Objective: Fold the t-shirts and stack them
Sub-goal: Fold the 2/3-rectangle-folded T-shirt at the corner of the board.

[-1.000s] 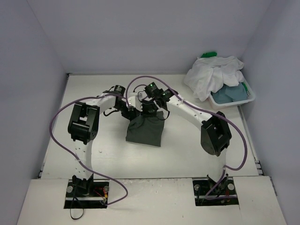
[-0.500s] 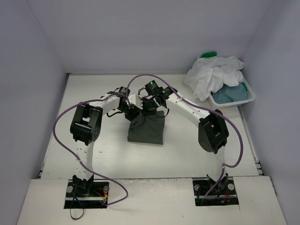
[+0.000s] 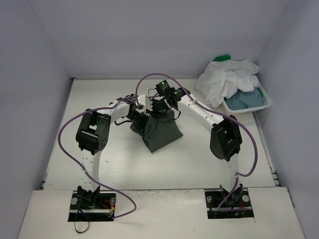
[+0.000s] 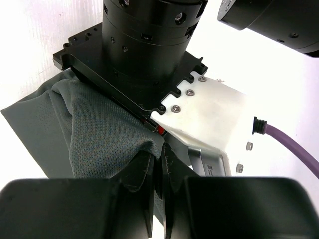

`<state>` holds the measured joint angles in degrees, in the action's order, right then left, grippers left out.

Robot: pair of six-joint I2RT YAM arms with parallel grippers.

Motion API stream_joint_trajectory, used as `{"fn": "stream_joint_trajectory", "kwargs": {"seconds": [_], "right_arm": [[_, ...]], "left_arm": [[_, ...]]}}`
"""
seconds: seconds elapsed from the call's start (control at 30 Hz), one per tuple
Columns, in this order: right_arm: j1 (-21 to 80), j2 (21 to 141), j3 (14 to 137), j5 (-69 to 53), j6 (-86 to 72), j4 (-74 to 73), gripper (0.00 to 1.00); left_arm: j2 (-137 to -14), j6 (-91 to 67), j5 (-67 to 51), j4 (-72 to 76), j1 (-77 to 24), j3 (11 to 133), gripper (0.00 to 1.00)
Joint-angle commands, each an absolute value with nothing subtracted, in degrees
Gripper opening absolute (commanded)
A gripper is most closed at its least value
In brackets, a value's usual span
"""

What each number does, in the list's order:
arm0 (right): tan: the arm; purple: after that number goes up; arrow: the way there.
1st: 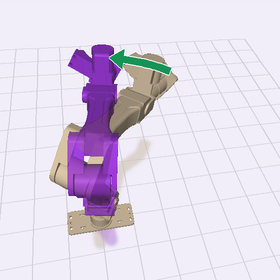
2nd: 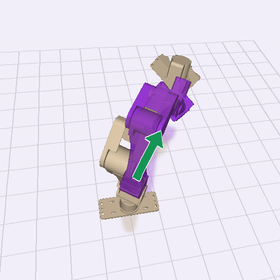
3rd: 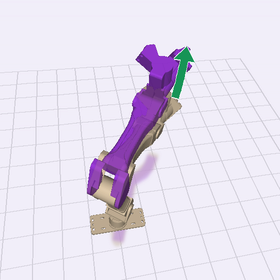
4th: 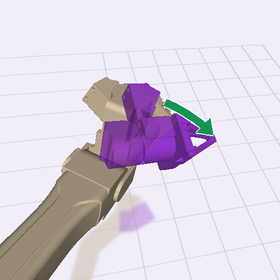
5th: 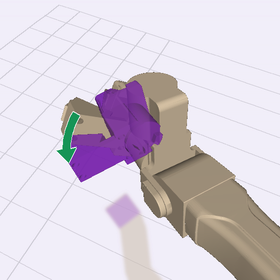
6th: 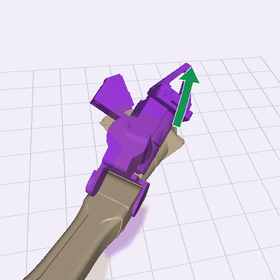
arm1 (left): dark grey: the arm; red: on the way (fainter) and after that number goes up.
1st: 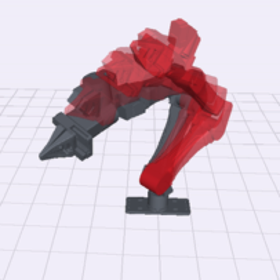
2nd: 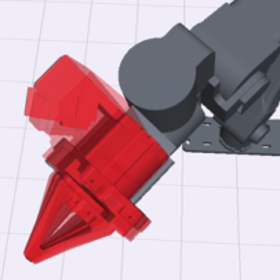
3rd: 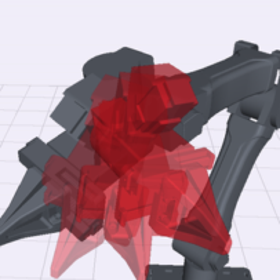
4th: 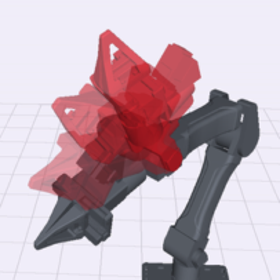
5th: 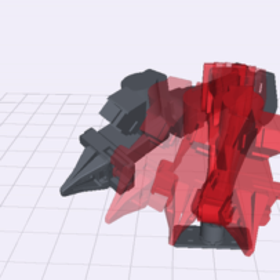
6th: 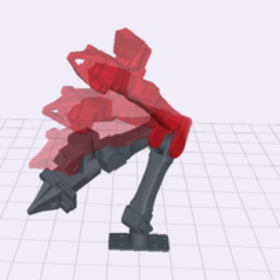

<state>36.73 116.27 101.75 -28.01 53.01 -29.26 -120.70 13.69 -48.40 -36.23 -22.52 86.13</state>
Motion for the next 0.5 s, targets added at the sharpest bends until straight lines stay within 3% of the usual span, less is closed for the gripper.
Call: {"fn": "stream_joint_trajectory", "kwargs": {"seconds": [0.0,0.47], "right_arm": [[35.77,117.16,104.77,-28.74,51.42,-25.05,0.00],[36.82,116.45,102.83,-28.92,50.71,-24.52,0.00]], "left_arm": [[-117.07,16.62,-51.68,-37.36,-25.14,87.71,0.00],[-108.20,11.79,-44.04,-32.61,-18.11,93.51,0.00]]}}
